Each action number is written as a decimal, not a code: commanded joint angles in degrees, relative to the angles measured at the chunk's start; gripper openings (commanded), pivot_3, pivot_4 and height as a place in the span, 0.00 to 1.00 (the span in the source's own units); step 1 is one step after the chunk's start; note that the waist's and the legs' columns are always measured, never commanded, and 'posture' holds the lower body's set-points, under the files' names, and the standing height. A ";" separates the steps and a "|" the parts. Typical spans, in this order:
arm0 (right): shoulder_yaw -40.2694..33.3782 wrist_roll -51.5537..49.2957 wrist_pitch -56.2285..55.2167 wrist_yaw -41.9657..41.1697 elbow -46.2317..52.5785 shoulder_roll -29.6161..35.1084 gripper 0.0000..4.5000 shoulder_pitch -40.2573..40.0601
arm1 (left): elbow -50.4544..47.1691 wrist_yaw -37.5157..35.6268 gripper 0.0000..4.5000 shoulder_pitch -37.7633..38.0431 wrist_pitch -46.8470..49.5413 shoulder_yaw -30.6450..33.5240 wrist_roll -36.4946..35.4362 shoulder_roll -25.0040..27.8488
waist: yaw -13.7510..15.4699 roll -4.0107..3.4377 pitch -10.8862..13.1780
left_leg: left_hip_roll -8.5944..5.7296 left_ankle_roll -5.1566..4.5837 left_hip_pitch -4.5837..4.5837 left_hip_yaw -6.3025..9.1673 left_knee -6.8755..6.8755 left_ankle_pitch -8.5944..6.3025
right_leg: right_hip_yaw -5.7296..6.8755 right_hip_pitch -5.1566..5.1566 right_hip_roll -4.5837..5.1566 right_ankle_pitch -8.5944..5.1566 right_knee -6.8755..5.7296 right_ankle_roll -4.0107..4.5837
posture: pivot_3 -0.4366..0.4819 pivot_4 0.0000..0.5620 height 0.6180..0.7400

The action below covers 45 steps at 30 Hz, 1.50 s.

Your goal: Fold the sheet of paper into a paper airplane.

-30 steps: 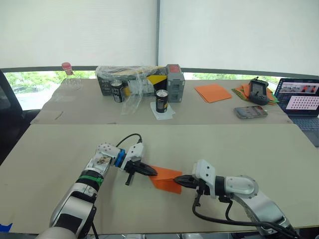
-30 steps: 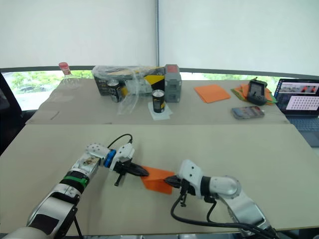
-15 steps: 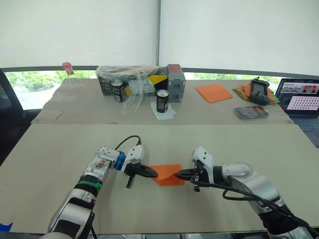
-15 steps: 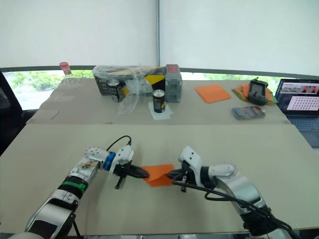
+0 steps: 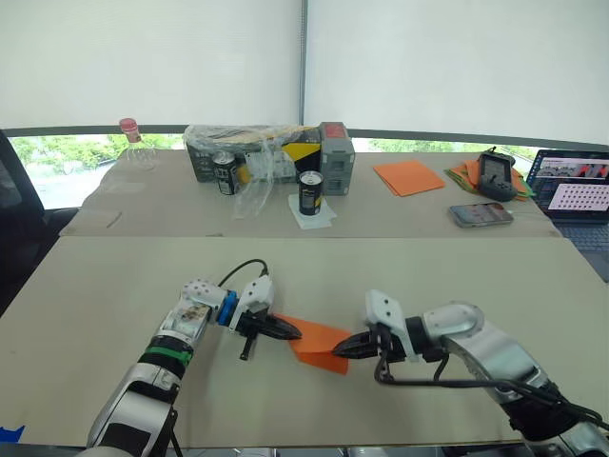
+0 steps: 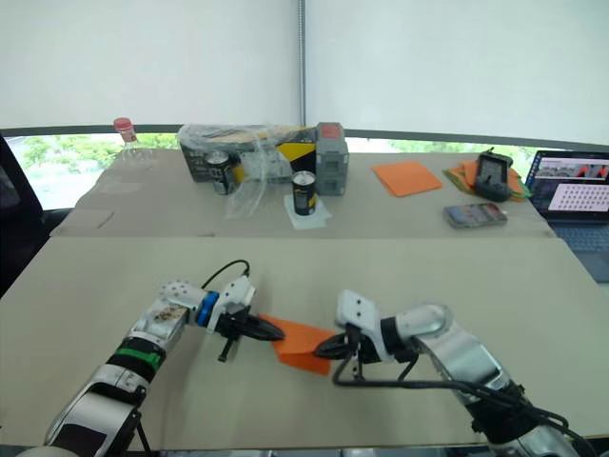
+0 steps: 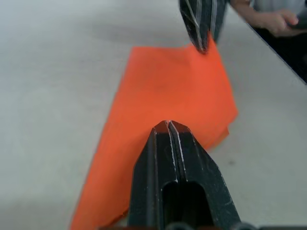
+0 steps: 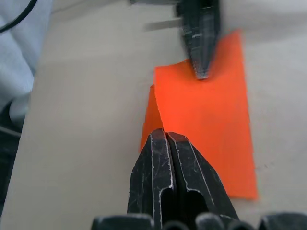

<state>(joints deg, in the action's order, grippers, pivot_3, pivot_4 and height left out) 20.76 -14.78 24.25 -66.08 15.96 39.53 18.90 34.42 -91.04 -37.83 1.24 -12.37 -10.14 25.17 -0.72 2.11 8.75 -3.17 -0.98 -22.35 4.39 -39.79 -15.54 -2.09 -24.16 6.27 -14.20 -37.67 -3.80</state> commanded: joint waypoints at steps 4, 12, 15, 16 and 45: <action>0.05 2.15 -9.89 -2.08 0.75 0.60 0.02 -1.67 | -7.73 -1.46 0.00 -2.66 5.97 -2.30 -6.76 4.45 | -0.10 0.00 0.00 | 0.00 0.00 0.01 0.00 0.00 0.00 | -0.02 0.00 0.00 0.00 0.00 0.00 | 0.48 0.27 0.99; -0.50 1.81 -12.35 -3.55 0.45 0.77 0.02 -1.54 | -7.14 -1.46 0.00 -1.15 -1.70 -10.31 -4.84 8.49 | -0.07 -0.01 0.01 | 0.02 0.00 0.03 0.00 0.04 0.00 | -0.04 0.00 -0.01 0.00 0.02 0.00 | 0.48 0.27 0.99; -0.49 1.75 -11.95 -4.27 0.44 1.30 0.02 -1.60 | -4.69 -0.76 0.00 -0.92 -3.29 -8.73 -3.90 6.02 | 0.15 -0.01 0.01 | 0.00 0.00 0.02 0.00 0.02 0.00 | -0.03 0.01 0.00 0.00 0.03 0.00 | 0.48 0.27 0.99; -0.45 1.76 -12.01 -4.42 0.64 1.48 0.02 -1.92 | -4.74 -0.57 0.00 -0.84 -3.37 -8.50 -3.74 5.62 | 0.14 -0.01 0.01 | -0.01 0.00 0.02 -0.01 0.01 0.00 | -0.02 0.03 0.00 0.00 0.05 0.00 | 0.48 0.27 0.99; -1.86 -6.59 12.19 -5.58 -13.02 -1.75 0.02 9.60 | -7.23 -0.42 0.00 5.61 -7.65 -9.93 2.38 3.78 | 0.11 -0.03 0.00 | 0.02 0.00 0.07 0.00 0.03 0.00 | -0.04 0.05 0.03 0.00 0.03 0.01 | 0.48 0.27 0.99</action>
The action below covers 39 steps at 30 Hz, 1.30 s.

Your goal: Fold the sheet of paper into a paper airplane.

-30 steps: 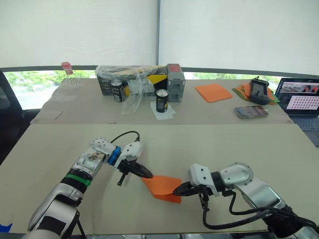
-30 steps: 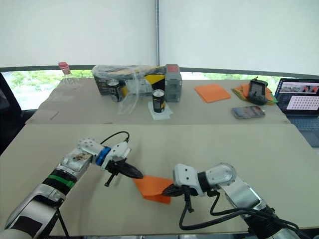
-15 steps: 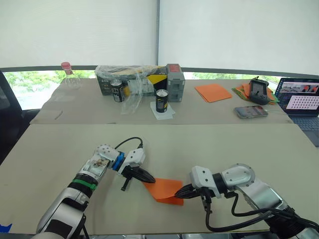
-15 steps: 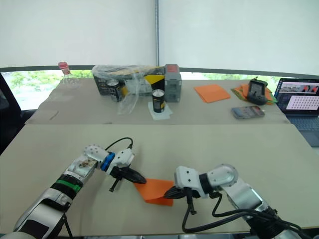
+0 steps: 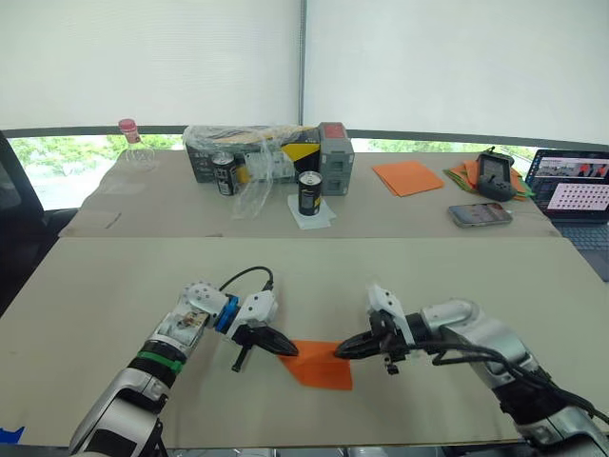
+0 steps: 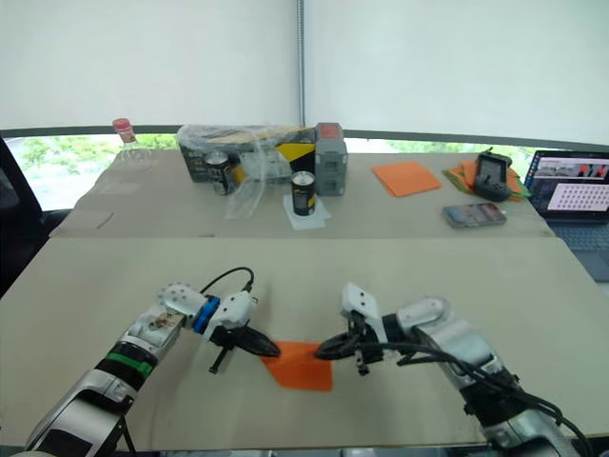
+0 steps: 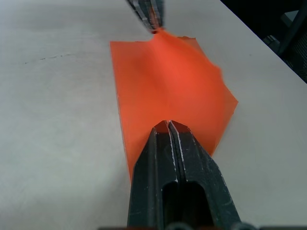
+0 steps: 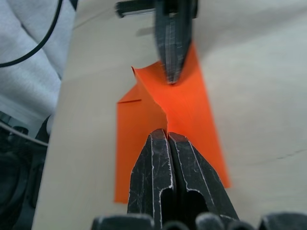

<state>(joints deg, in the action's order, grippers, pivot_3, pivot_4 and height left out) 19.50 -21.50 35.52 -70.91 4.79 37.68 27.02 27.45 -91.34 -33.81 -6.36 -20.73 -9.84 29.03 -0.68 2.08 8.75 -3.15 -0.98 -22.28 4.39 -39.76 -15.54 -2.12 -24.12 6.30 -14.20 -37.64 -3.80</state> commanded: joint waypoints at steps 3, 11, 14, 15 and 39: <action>0.15 0.79 0.75 -1.27 -4.20 -0.16 0.02 2.67 | -0.78 0.24 0.00 1.95 0.25 -1.35 1.98 -0.10 | 0.12 0.00 0.00 | 0.00 0.00 -0.02 0.00 0.00 0.00 | 0.00 0.00 0.06 0.00 0.01 0.00 | 0.48 0.27 0.99; 1.43 1.55 0.40 -2.69 -7.53 -1.60 0.02 3.67 | -1.67 0.97 0.00 2.43 0.83 -0.80 1.95 -0.21 | 0.06 0.00 0.00 | -0.02 0.00 -0.02 0.00 0.00 0.00 | 0.00 0.00 0.10 0.00 0.01 0.00 | 0.48 0.27 0.99; 1.51 1.54 1.31 -2.82 -8.86 -2.11 0.02 4.08 | -1.48 1.10 0.00 2.26 0.92 -0.54 1.96 -0.26 | 0.06 -0.01 0.00 | -0.02 0.00 -0.02 0.00 0.00 0.00 | 0.00 -0.01 0.10 0.00 0.01 0.00 | 0.48 0.27 0.99; 1.58 1.67 1.49 -2.87 -9.21 -2.15 0.02 4.13 | -1.43 1.15 0.00 2.21 0.93 -0.47 1.97 -0.28 | 0.07 -0.01 0.00 | -0.02 0.00 -0.01 0.00 0.00 0.00 | 0.00 0.00 0.10 0.00 0.01 0.00 | 0.48 0.27 0.99; 5.53 7.24 1.03 -2.05 -15.32 -4.15 0.02 4.61 | -3.95 5.22 0.00 -1.08 11.64 8.64 -4.14 1.76 | -0.17 -0.03 -0.02 | -0.01 0.00 0.06 0.01 0.00 0.00 | 0.02 -0.01 0.06 0.00 -0.11 0.00 | 0.48 0.27 0.99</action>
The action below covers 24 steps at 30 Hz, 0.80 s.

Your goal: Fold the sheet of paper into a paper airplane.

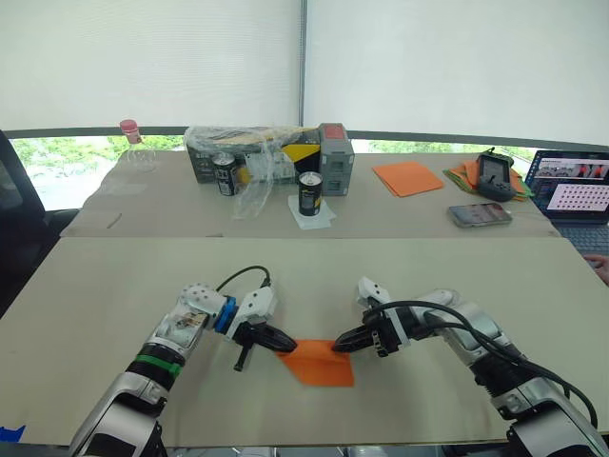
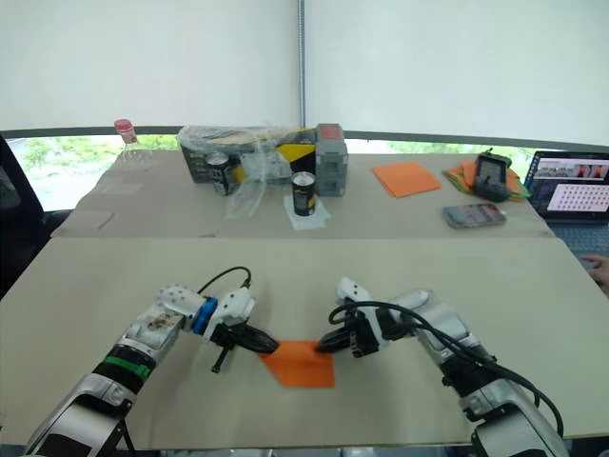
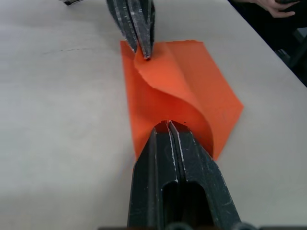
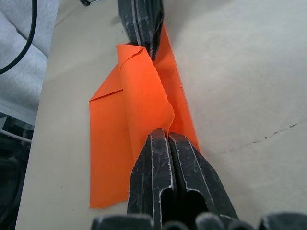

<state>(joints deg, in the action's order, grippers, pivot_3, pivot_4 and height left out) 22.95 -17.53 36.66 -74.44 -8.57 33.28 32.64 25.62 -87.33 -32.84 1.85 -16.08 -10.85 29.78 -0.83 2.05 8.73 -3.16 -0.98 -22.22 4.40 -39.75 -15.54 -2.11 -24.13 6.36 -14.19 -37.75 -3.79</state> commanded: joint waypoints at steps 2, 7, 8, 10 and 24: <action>2.03 3.48 -0.08 1.49 -1.94 0.09 0.02 -1.18 | -4.93 1.87 0.00 -2.48 8.29 6.12 -6.12 0.91 | -0.04 0.00 0.00 | 0.01 0.00 0.00 0.00 0.00 0.00 | 0.00 0.00 -0.01 0.00 0.00 0.00 | 0.48 0.27 0.99; 2.23 3.86 0.14 1.44 -1.95 0.01 0.02 -1.46 | -16.88 3.39 0.00 -1.56 17.59 6.89 -11.15 0.52 | -0.14 0.00 0.00 | 0.05 0.00 0.00 0.01 0.00 0.00 | -0.01 0.02 0.00 0.00 0.00 0.00 | 0.48 0.27 0.99; 2.21 3.86 0.18 1.45 -2.00 -0.03 0.02 -1.44 | -18.08 3.69 0.00 -1.16 18.17 6.61 -11.27 0.53 | -0.13 0.00 0.00 | 0.06 0.00 0.01 0.01 0.01 0.00 | -0.02 0.02 0.00 0.00 0.00 0.00 | 0.48 0.27 0.99; 2.22 3.99 0.14 1.55 -2.04 -0.10 0.02 -1.42 | -19.70 3.75 0.00 0.44 16.09 4.59 -9.40 0.50 | -0.15 -0.04 -0.02 | 0.06 0.01 0.04 0.01 0.03 0.00 | -0.02 0.02 -0.01 0.00 0.00 0.00 | 0.48 0.27 0.99; 1.62 3.89 0.38 2.12 -1.09 0.09 0.02 -2.26 | -12.55 4.17 0.00 4.86 3.49 -2.09 -1.16 -0.02 | -0.01 -0.13 -0.08 | 0.04 0.02 0.06 0.01 0.11 0.00 | -0.05 0.04 0.00 0.02 0.10 0.03 | 0.48 0.27 0.99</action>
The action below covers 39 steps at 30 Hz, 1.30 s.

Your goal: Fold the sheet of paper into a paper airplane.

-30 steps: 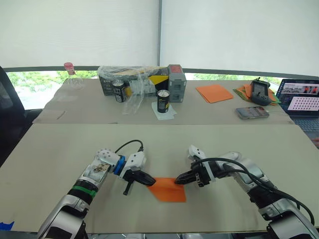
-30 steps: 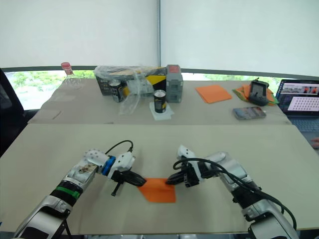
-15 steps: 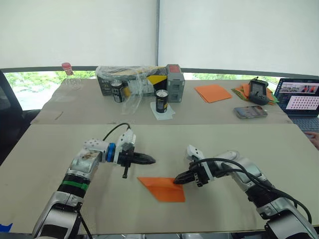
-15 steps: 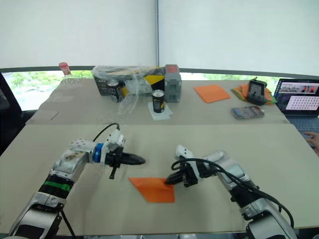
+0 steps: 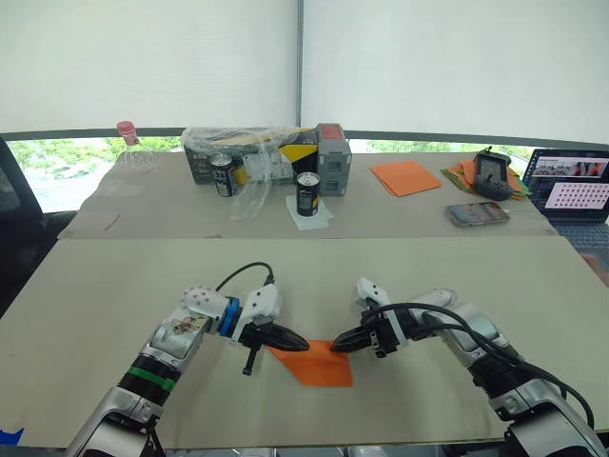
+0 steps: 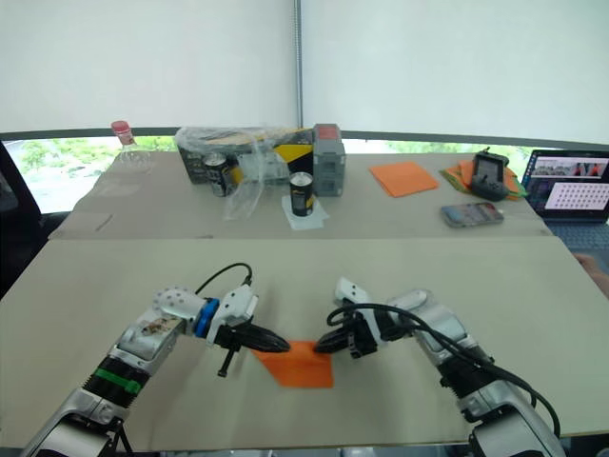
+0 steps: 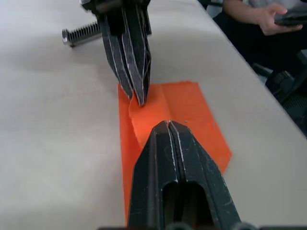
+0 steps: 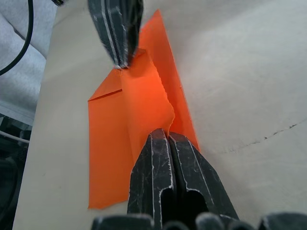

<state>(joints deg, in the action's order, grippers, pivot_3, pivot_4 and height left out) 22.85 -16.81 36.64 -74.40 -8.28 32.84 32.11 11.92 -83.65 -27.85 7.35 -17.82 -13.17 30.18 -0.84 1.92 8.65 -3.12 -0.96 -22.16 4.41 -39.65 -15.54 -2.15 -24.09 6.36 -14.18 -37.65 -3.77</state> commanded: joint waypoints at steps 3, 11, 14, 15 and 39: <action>1.60 3.20 0.29 2.10 -1.31 0.56 0.02 -1.73 | 3.46 0.18 0.00 0.03 -4.39 -1.17 2.52 -0.50 | 0.01 0.00 0.00 | 0.00 0.00 0.01 0.00 0.00 0.00 | 0.00 0.02 0.00 0.00 0.01 0.00 | 0.48 0.27 0.99; 1.49 3.48 -0.01 2.18 -1.44 0.88 0.02 -1.63 | 6.66 0.09 0.00 1.26 -10.07 -3.03 5.20 -0.62 | 0.01 -0.02 -0.02 | 0.00 0.00 0.02 0.00 0.00 0.00 | 0.00 0.03 0.01 0.00 0.01 0.00 | 0.48 0.27 0.99; 1.48 3.58 -0.07 2.22 -1.28 0.99 0.02 -1.67 | 7.78 0.65 0.00 1.26 -12.13 -3.64 6.32 -0.86 | 0.01 -0.06 -0.09 | 0.00 0.00 0.06 0.00 0.02 0.00 | 0.00 0.06 0.01 0.00 0.02 0.00 | 0.48 0.27 0.99; 1.56 3.77 -0.28 2.24 -1.12 1.04 0.02 -1.71 | 8.14 0.99 0.00 1.19 -12.73 -3.74 6.68 -1.01 | 0.01 -0.10 -0.16 | 0.00 0.00 0.07 0.00 0.02 0.00 | 0.00 0.07 0.01 0.00 0.03 0.00 | 0.48 0.27 0.99; -11.43 -3.27 1.38 18.95 31.92 0.36 0.00 -16.22 | 12.03 1.14 0.00 -0.39 -15.26 -5.58 7.88 -2.42 | 0.59 -0.31 -0.37 | -0.02 -0.04 0.94 0.07 0.78 -0.03 | 0.12 1.01 0.07 -0.01 0.78 -0.02 | 0.48 0.27 0.99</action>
<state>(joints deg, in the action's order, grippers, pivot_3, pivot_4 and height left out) 10.68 -20.28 37.67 -57.21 21.06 33.40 16.43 21.98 -82.20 -29.08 -7.98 -21.39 -8.21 27.46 -0.25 1.61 8.28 -3.15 -1.00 -21.23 4.46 -38.87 -15.56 -2.04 -23.08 6.44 -14.19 -36.87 -3.78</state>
